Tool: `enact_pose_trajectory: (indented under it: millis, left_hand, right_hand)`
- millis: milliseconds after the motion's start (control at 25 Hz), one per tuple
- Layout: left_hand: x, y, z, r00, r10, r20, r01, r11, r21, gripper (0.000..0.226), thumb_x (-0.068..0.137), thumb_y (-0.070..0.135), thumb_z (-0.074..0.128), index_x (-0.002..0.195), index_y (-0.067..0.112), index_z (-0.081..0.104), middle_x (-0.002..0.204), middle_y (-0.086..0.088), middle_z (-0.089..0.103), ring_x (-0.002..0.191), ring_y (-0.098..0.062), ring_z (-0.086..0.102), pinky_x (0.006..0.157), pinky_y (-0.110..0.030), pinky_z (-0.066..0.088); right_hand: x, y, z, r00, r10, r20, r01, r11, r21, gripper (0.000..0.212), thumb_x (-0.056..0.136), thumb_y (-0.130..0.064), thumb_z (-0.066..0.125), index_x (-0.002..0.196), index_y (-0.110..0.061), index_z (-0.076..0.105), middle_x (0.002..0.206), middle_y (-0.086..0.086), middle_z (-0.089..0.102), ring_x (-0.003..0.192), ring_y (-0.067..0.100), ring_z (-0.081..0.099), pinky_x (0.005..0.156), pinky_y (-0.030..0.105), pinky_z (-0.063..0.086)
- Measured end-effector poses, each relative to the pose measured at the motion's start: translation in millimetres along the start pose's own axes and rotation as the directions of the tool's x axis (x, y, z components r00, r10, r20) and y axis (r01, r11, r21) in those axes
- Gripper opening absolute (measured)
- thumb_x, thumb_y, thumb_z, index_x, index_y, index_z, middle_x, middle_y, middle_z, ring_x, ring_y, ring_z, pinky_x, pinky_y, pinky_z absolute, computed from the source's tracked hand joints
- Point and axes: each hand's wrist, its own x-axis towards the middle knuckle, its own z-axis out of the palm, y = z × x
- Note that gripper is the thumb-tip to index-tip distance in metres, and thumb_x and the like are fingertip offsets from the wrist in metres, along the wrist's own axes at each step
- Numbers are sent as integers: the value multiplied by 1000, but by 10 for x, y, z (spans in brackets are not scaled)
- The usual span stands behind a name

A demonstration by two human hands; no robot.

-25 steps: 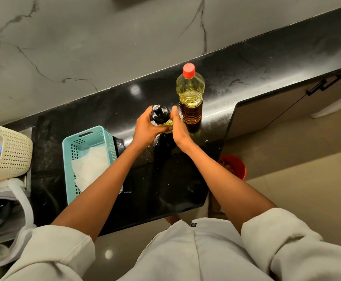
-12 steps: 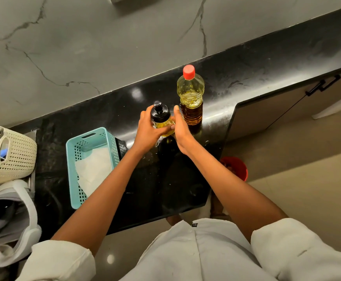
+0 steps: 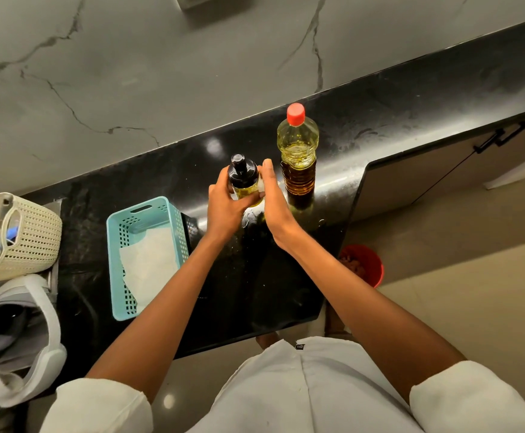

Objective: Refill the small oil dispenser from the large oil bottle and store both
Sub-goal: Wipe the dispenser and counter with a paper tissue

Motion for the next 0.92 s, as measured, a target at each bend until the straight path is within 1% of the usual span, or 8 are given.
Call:
enact_pose_trajectory:
  millis: [120, 200, 360, 520, 600, 720, 800, 920]
  left_hand:
    - [-41, 51, 13, 1000, -17, -9, 17, 998, -60, 53, 88, 19, 84, 134, 23, 58, 114, 14, 72, 107, -3, 71, 91, -24, 59]
    - [-64, 77, 24, 1000, -20, 13, 21, 998, -64, 55, 93, 16, 80, 140, 26, 53, 123, 12, 70, 112, 1, 68, 91, -16, 55]
    - [-146, 47, 10, 996, 5, 89, 0, 998, -58, 64, 94, 15, 79, 149, 26, 48, 139, 4, 65, 125, -10, 65, 104, -30, 57]
    - [-215, 60, -27, 995, 31, 98, -22, 995, -97, 69, 91, 12, 83, 149, 18, 47, 134, 4, 66, 123, -11, 65, 104, -37, 58]
    - [-223, 79, -29, 998, 19, 61, -11, 992, -124, 68, 88, 11, 85, 146, 16, 48, 128, 7, 69, 119, -12, 68, 100, -43, 61]
    - [-212, 123, -13, 1000, 11, 7, -10, 993, -121, 66, 87, 15, 87, 141, 19, 48, 122, 9, 71, 113, -11, 70, 96, -44, 62]
    - [-200, 175, -4, 1000, 9, -9, -10, 993, -116, 71, 87, 16, 87, 145, 22, 47, 128, 12, 70, 118, -5, 68, 101, -38, 60]
    - [-198, 252, -11, 1000, -10, 30, 13, 995, -104, 75, 92, 11, 82, 152, 30, 41, 133, 30, 56, 116, 25, 56, 101, -11, 50]
  right_hand:
    - [-117, 28, 34, 990, -140, 8, 140, 987, -83, 73, 107, -65, 31, 168, -25, 26, 171, -2, 32, 158, 11, 28, 125, 29, 26]
    - [-128, 23, 30, 985, -172, 27, 174, 974, -147, 72, 109, -60, 36, 169, -24, 21, 173, 0, 27, 159, 14, 26, 122, 30, 27]
    - [-63, 5, -41, 982, -186, 34, 189, 956, -226, 83, 97, -69, 45, 165, -24, 30, 166, 4, 39, 153, 18, 38, 123, 39, 38]
    - [-33, 33, -136, 980, -180, 83, 194, 958, -213, 67, 103, -58, 50, 159, -23, 41, 154, 3, 52, 140, 12, 52, 109, 23, 45]
    - [-43, 51, -162, 983, -157, 96, 175, 958, -227, 72, 102, -62, 48, 162, -23, 38, 157, 1, 51, 146, 12, 48, 116, 29, 41]
    - [-152, 55, -129, 990, -117, 75, 129, 972, -196, 67, 109, -55, 42, 167, -25, 26, 169, 0, 34, 151, 5, 30, 123, 34, 28]
    - [-254, 41, -79, 989, -136, 64, 146, 972, -186, 70, 110, -56, 39, 169, -26, 16, 174, -2, 22, 154, 4, 19, 124, 33, 18]
    - [-323, 44, -42, 980, -187, 69, 199, 945, -260, 78, 108, -58, 38, 171, -27, 4, 178, -3, 6, 163, 11, 3, 122, 30, 9]
